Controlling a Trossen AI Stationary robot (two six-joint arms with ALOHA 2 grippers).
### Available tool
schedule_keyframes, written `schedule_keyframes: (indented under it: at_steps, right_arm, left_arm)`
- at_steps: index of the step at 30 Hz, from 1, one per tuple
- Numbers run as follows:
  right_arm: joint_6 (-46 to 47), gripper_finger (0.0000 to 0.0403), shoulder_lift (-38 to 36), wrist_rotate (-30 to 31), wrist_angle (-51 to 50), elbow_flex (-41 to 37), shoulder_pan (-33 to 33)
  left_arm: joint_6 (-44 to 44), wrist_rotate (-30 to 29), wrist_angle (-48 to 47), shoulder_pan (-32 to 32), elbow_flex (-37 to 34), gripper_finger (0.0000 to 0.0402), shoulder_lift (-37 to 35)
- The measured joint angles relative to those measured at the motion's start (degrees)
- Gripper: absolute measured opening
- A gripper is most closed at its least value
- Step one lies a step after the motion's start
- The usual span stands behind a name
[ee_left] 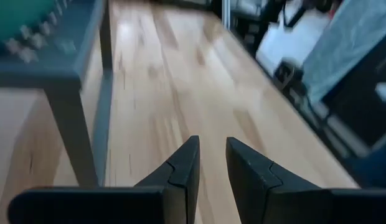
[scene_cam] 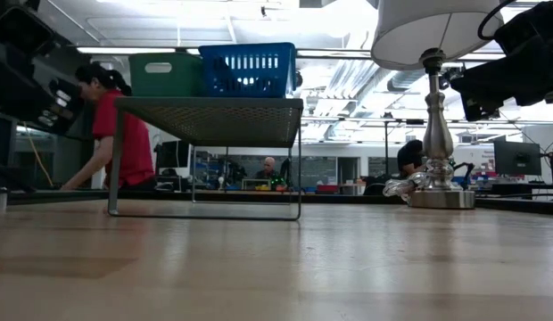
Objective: Pick & Place Office Desk Supplies
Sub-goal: Return to Home Position
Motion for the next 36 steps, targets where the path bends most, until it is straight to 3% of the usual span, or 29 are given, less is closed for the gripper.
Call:
schedule_keyframes:
  at_steps: [10, 36]
  right_arm:
    - [0.00, 0.0091, 0.02, 0.00, 0.00, 0.00, -0.02]
    - [0.00, 0.0091, 0.04, 0.00, 0.00, -0.01, 0.00]
  left_arm:
    - [3.32, -2.81, 8.65, 0.58, -3.86, 0.0074, 1.82]
    - [3.37, 3.44, 8.70, 0.59, -4.19, 0.0074, 1.78]
